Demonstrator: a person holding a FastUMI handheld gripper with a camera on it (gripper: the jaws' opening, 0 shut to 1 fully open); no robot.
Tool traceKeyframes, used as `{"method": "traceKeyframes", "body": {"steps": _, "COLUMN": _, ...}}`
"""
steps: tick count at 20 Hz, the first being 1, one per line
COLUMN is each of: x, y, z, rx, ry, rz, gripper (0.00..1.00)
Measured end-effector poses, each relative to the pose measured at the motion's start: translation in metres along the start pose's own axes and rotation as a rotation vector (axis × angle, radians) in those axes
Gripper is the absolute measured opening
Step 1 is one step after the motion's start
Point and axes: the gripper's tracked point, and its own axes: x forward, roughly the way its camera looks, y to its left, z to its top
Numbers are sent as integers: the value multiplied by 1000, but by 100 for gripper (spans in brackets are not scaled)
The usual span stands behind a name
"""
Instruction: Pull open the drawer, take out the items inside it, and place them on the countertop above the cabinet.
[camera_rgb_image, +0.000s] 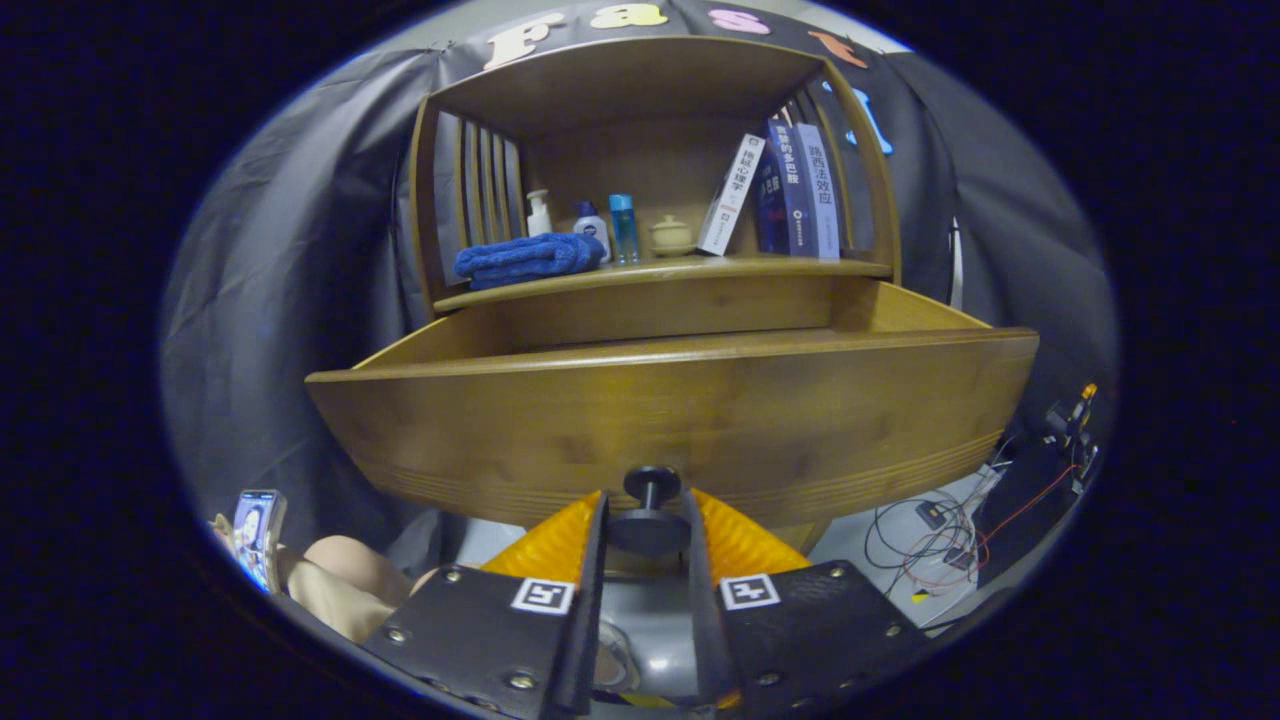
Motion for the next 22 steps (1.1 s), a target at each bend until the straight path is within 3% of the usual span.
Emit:
{"method": "traceKeyframes", "body": {"steps": 3, "x": -19, "y": 0, "z": 7, "rx": -29, "ry": -23, "rz": 8, "gripper": 47}}
{"method": "traceKeyframes", "body": {"steps": 9, "x": -46, "y": 9, "z": 74, "rx": -90, "ry": -154, "rz": 20, "gripper": 47}}
{"method": "traceKeyframes", "body": {"steps": 16, "x": -19, "y": 19, "z": 165, "rx": -134, "ry": -261, "rz": 50, "gripper": 47}}
{"method": "traceKeyframes", "body": {"steps": 18, "x": 1, "y": 20, "z": 178, "rx": -130, "ry": -248, "rz": 55, "gripper": 47}}
{"method": "traceKeyframes", "body": {"steps": 22, "x": 52, "y": 18, "z": 166, "rx": -74, "ry": -68, "rz": 73, "gripper": 47}}
